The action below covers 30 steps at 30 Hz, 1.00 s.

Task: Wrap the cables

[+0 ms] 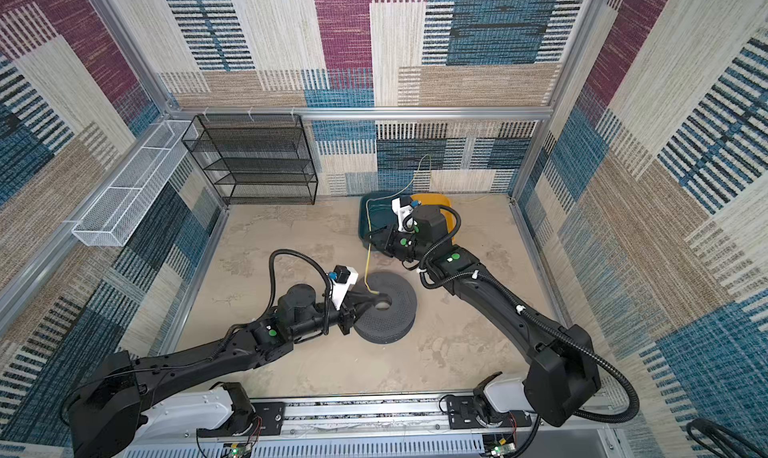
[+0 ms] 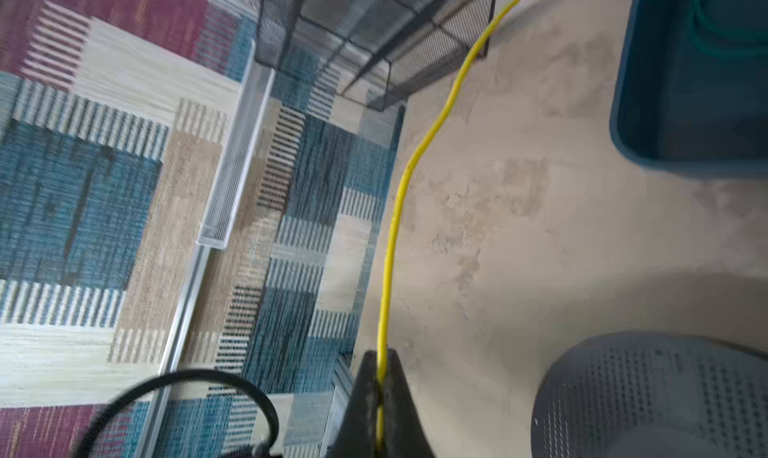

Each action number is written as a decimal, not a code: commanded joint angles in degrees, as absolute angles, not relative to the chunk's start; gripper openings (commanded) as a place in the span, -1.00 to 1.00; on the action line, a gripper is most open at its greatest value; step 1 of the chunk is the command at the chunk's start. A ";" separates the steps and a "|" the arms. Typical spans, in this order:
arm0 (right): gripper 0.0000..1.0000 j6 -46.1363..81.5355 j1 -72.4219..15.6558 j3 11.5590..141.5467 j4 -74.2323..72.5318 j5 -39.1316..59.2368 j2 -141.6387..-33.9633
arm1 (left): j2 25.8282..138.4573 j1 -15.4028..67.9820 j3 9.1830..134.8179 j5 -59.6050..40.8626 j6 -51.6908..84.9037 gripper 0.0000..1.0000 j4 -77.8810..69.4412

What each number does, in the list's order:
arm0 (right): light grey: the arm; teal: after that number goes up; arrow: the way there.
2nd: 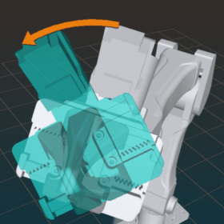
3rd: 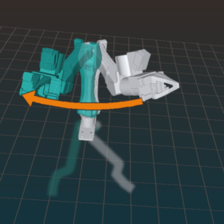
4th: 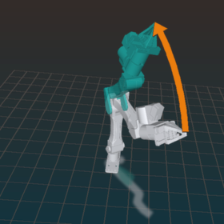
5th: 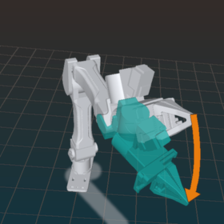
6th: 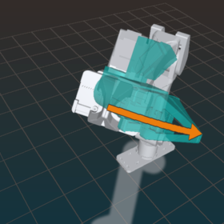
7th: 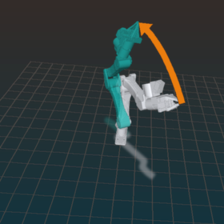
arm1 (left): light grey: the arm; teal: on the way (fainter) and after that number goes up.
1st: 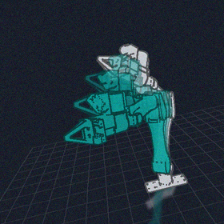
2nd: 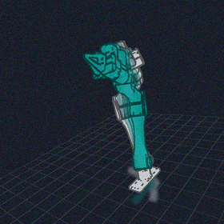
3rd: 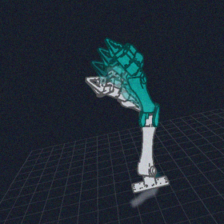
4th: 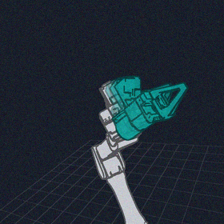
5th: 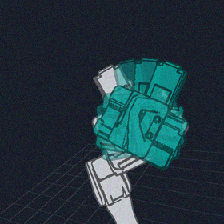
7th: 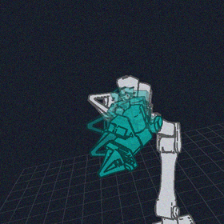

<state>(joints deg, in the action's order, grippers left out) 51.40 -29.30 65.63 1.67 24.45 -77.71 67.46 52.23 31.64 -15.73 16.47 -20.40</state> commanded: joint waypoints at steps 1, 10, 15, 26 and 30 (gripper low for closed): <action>-1.00 50.79 -28.70 66.05 -7.91 19.76 -76.42 | 65.89 52.47 30.73 -19.78 15.97 -0.33 -11.16; -1.00 48.92 -27.63 61.64 -6.32 18.30 -71.37 | 56.34 52.33 26.77 -3.80 21.66 0.34 -7.55; -1.00 47.40 -27.60 58.35 -4.13 15.53 -66.17 | 55.27 50.36 27.37 7.36 31.64 0.57 -0.95; -1.00 39.09 -27.60 58.25 7.07 1.60 -55.59 | 64.55 41.66 25.73 -9.06 40.82 0.57 -11.77; -1.00 38.61 -27.60 57.51 7.95 0.44 -54.09 | 68.97 40.24 24.83 -13.01 41.61 0.54 -19.69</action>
<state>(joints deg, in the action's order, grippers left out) 40.49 -27.64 57.69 6.39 3.81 -54.85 66.83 41.21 25.26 -7.44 39.22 -10.35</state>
